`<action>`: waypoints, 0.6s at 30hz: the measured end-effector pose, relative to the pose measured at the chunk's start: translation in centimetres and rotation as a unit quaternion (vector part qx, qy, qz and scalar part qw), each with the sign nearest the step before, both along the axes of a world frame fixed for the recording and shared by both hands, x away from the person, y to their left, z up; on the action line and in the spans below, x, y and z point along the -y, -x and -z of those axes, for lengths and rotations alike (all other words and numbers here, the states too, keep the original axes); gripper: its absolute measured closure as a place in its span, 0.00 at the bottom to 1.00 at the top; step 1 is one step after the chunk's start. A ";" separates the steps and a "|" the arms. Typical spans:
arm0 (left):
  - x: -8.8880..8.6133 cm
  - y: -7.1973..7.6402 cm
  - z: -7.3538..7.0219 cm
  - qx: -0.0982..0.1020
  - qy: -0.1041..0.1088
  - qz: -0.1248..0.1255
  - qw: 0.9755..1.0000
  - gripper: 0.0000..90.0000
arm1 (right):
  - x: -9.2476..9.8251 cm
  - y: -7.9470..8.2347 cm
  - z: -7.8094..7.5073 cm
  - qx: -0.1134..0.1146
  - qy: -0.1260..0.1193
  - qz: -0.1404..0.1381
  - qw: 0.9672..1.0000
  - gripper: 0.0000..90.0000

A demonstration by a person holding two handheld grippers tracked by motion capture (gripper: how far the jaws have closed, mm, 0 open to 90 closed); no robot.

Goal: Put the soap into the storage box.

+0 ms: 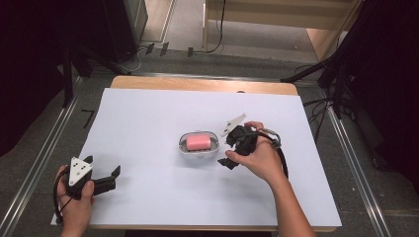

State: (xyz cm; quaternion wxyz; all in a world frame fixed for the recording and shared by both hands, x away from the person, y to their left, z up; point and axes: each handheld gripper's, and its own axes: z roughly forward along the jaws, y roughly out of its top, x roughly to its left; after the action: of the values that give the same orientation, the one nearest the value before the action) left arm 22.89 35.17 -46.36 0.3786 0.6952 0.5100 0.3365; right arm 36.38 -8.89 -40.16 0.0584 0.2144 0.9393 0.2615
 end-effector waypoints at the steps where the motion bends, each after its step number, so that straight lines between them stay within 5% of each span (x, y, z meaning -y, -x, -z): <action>1: 0.0 0.0 0.0 0.000 0.000 0.000 1.000 0.04 | 0.3 0.1 0.1 -0.001 -0.004 0.004 1.000 0.01; 18: 0.0 0.0 0.0 0.000 0.000 -0.001 1.000 0.04 | 4.5 1.7 1.8 -0.004 -0.028 0.052 0.998 0.00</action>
State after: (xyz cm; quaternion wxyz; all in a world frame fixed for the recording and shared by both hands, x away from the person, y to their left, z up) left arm 22.89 35.14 -46.37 0.3779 0.6948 0.5109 0.3370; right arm 34.72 -13.44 -41.91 0.0619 0.2654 0.9194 0.2836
